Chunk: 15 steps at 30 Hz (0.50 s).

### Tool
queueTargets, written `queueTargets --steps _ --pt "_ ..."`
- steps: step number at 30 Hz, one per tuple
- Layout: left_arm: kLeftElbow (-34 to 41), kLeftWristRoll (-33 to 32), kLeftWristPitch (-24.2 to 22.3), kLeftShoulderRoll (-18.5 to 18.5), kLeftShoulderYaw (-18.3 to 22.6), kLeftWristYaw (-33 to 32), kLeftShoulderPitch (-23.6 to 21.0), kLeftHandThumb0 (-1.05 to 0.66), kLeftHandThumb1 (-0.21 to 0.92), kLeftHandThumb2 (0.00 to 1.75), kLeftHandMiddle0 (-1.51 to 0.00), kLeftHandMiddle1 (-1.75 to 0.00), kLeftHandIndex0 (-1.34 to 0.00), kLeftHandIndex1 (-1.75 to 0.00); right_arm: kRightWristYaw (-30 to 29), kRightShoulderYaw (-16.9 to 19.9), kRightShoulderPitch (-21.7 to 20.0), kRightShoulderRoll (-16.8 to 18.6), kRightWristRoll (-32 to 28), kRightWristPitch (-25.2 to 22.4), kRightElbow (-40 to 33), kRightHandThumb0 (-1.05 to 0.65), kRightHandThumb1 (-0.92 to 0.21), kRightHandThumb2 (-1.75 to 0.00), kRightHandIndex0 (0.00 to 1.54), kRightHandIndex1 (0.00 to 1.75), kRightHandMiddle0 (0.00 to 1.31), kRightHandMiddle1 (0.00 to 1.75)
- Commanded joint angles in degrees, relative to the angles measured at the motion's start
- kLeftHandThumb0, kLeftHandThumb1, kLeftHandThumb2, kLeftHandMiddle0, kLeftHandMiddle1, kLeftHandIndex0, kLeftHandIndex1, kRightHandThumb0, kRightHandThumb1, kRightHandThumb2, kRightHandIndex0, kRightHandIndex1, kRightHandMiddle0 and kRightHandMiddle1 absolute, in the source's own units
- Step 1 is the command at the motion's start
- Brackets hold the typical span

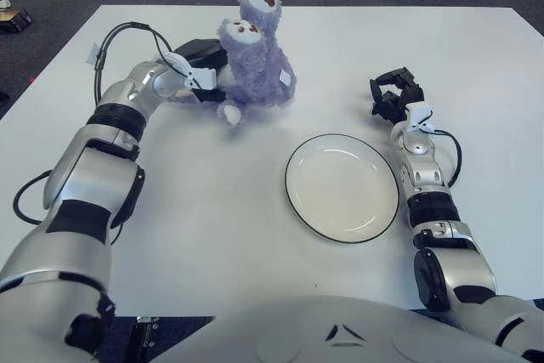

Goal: Put the doll into the plate.

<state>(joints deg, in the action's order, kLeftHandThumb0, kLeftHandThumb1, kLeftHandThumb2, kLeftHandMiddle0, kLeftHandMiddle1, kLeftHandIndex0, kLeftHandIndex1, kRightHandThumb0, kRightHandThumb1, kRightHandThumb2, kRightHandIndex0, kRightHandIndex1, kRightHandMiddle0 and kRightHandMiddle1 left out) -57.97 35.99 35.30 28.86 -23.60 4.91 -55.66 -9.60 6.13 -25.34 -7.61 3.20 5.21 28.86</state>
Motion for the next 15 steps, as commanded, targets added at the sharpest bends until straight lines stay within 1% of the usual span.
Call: queueTargets --steps 1,6,15 --pt "2.62 0.49 -1.99 -1.24 -0.2 -1.47 0.86 0.0 0.37 1.2 -0.55 -1.75 -0.47 -1.58 0.3 -0.43 2.86 0.25 0.44 -3.91 2.38 -0.36 -0.87 -0.48 0.8 1.75 0.36 1.62" --pt "4.59 0.63 -3.38 -1.78 -0.21 -1.19 1.45 0.0 0.37 1.19 -0.55 -1.75 -0.48 -1.57 0.26 -0.49 2.74 0.22 0.48 -4.18 2.48 -0.36 -0.87 -0.47 0.8 1.75 0.36 1.62" --pt "6.89 -0.01 -4.32 -2.64 -0.09 0.28 1.5 0.0 0.38 1.19 -0.55 -1.75 -0.47 -1.58 0.3 -0.47 2.45 0.08 0.42 -4.0 3.39 -0.36 -0.87 -0.47 0.8 1.75 0.36 1.62"
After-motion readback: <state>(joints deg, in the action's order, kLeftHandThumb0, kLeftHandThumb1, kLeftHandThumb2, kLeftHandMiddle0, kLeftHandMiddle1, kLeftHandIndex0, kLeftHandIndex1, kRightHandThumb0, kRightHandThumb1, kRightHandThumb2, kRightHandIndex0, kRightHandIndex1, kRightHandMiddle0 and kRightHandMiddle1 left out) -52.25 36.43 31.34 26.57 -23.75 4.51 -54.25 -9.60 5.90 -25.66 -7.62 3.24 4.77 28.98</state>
